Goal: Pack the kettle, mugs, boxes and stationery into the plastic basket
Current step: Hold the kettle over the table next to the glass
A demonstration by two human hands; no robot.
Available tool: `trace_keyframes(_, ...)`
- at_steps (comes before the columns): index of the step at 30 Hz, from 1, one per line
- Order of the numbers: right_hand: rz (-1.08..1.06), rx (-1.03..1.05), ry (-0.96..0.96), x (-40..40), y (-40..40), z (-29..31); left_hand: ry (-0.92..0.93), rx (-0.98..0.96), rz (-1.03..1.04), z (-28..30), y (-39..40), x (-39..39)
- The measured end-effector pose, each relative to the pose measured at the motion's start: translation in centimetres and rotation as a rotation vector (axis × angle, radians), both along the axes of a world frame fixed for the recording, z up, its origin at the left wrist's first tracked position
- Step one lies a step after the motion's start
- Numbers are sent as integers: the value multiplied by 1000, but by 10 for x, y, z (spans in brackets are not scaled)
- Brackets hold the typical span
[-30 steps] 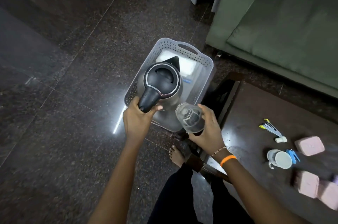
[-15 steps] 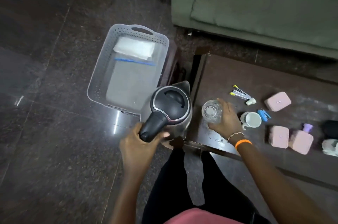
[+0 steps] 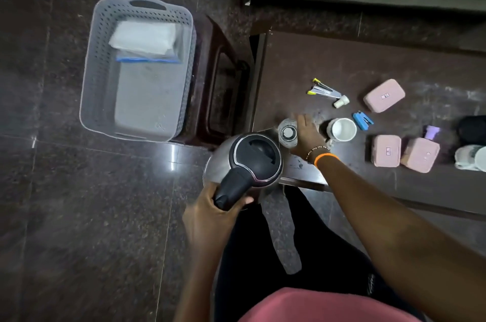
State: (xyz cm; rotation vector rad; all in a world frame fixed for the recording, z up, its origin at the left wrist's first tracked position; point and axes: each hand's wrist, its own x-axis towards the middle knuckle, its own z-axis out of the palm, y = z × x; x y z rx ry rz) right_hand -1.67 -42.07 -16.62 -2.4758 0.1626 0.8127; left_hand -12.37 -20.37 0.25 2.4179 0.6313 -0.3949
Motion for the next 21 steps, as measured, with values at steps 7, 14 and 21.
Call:
trace_keyframes(7,-24,103,65,-7,-19,-1,-12,39,-38,-6,-18,-4)
trace_keyframes(14,-92,123,51,-28,-36,2,51,-53,-22,-6,-36,0)
trace_keyframes(21,-38,96,136,-33,-37,3,49,-221,-47,-9,-43,8)
